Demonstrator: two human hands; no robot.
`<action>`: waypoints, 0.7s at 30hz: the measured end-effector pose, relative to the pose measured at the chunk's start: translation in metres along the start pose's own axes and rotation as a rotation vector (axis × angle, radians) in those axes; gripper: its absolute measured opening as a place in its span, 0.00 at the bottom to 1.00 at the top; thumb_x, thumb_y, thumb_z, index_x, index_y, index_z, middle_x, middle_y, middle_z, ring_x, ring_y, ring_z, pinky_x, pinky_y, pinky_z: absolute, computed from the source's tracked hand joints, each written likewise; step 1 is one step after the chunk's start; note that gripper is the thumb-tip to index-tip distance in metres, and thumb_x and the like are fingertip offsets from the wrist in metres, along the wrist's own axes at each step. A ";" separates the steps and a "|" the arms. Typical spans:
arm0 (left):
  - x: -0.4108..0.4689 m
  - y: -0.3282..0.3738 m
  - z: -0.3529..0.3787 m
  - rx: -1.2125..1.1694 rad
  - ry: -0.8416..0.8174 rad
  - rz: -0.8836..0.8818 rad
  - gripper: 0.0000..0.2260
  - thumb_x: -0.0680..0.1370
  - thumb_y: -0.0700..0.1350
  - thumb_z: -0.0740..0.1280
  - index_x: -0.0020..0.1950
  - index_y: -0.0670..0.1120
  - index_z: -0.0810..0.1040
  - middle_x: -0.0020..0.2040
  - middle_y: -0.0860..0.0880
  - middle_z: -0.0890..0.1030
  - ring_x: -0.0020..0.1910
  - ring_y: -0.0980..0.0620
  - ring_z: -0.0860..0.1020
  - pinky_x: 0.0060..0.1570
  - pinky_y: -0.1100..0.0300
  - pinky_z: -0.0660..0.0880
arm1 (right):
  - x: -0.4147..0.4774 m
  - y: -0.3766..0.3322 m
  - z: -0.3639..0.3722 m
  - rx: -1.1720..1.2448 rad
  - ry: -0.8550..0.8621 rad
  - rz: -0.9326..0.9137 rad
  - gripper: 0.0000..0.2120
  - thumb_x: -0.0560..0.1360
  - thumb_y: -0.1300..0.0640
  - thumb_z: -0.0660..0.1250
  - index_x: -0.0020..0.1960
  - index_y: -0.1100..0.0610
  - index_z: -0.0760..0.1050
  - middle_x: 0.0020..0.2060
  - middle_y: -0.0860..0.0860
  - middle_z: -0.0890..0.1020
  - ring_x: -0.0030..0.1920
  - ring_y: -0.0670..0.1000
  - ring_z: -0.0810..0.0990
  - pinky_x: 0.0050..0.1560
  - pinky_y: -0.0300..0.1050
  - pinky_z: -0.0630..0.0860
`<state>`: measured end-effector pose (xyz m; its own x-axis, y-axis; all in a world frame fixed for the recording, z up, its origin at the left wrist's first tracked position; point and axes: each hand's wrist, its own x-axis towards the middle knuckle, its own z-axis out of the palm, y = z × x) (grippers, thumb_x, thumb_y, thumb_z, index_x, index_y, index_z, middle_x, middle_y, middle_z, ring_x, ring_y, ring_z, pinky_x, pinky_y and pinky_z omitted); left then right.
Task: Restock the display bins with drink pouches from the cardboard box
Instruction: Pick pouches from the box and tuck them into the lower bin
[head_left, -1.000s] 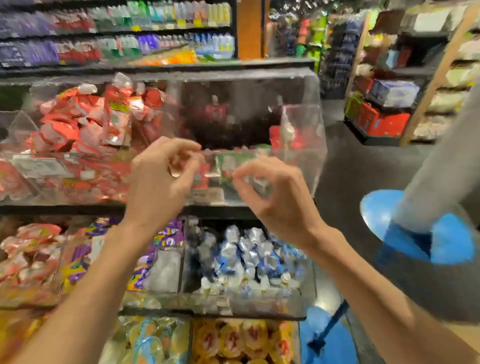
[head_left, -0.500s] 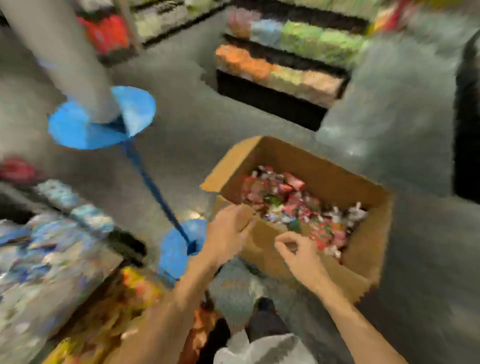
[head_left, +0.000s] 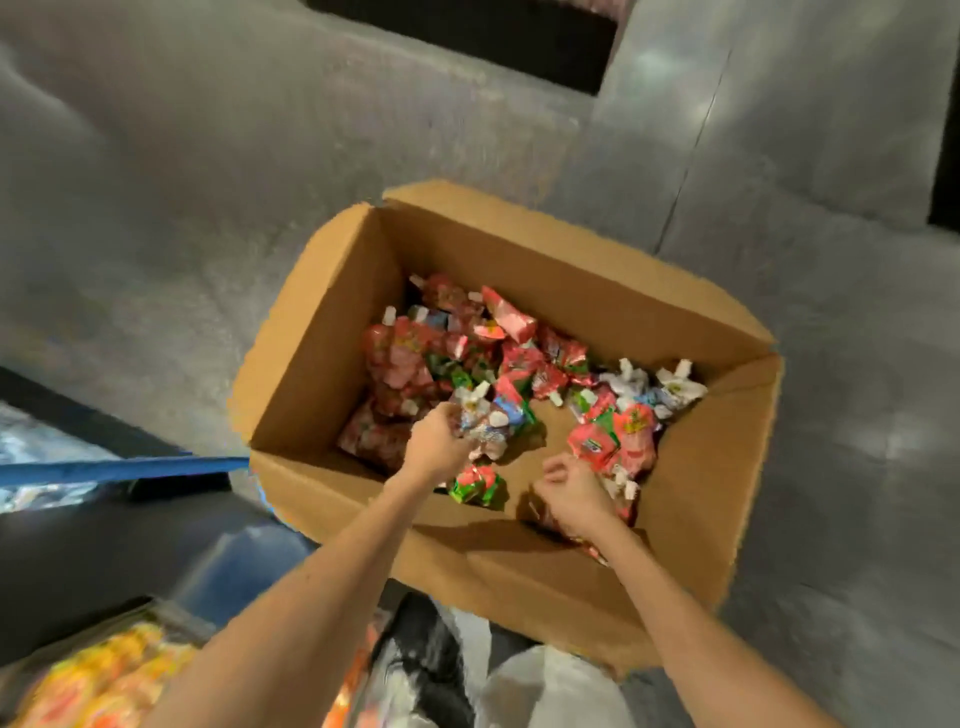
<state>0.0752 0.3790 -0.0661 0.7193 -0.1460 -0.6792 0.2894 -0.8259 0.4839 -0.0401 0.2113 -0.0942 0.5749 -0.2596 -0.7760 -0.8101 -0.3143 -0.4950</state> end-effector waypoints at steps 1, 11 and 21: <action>0.014 -0.003 0.006 -0.010 -0.002 -0.044 0.24 0.76 0.46 0.72 0.70 0.43 0.73 0.64 0.44 0.79 0.64 0.45 0.77 0.59 0.55 0.72 | 0.014 -0.004 0.003 0.013 -0.025 0.023 0.10 0.75 0.57 0.71 0.53 0.51 0.73 0.47 0.49 0.80 0.53 0.54 0.80 0.56 0.49 0.76; 0.093 -0.040 0.072 0.071 0.003 -0.340 0.39 0.70 0.50 0.79 0.73 0.40 0.61 0.68 0.40 0.71 0.67 0.40 0.71 0.64 0.48 0.71 | 0.127 -0.004 0.051 0.253 -0.086 0.290 0.18 0.72 0.61 0.74 0.59 0.64 0.75 0.59 0.62 0.80 0.58 0.61 0.80 0.61 0.58 0.77; 0.100 -0.043 0.081 0.084 -0.261 -0.170 0.22 0.64 0.58 0.81 0.40 0.48 0.72 0.37 0.52 0.76 0.38 0.49 0.76 0.30 0.63 0.65 | 0.138 0.014 0.048 0.208 -0.221 0.252 0.23 0.78 0.44 0.68 0.61 0.63 0.75 0.56 0.59 0.81 0.56 0.57 0.81 0.53 0.55 0.82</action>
<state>0.0831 0.3560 -0.1998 0.4756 -0.1274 -0.8704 0.3306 -0.8910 0.3110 0.0222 0.2147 -0.2271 0.3344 -0.0947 -0.9376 -0.9418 -0.0687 -0.3290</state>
